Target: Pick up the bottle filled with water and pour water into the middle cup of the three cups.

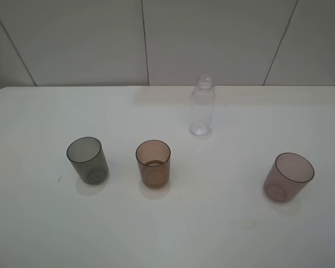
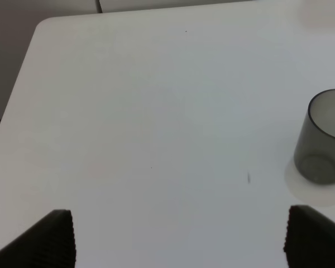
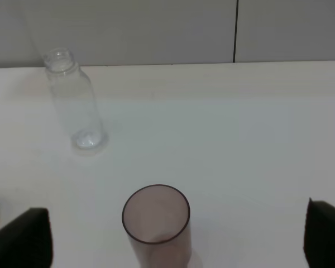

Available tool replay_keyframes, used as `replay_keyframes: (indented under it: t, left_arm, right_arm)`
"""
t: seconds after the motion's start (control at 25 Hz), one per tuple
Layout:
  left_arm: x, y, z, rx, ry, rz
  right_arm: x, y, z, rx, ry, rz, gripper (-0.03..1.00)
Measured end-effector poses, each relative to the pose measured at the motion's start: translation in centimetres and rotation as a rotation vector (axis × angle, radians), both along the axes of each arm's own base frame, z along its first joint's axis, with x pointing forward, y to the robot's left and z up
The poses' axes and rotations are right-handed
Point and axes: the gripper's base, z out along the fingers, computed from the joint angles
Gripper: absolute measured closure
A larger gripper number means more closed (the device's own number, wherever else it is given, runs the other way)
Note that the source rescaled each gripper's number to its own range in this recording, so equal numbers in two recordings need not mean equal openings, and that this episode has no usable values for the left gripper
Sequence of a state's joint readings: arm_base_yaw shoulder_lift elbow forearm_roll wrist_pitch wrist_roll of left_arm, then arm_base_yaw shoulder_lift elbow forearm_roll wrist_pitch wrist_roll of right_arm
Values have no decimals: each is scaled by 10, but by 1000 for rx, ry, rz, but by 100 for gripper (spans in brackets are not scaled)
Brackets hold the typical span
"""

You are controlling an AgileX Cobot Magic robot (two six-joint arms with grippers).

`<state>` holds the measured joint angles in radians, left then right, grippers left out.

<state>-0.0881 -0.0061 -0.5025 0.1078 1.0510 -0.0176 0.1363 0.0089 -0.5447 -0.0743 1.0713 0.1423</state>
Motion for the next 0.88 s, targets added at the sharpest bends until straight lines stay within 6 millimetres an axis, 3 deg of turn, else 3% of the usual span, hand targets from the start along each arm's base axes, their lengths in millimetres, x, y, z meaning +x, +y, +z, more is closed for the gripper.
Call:
replay_keyframes:
  t: [0.88]
  left_arm:
    - [0,0,0,0,0,0]
  right_arm:
    - [1,3,-7,-72,9,-47,-3]
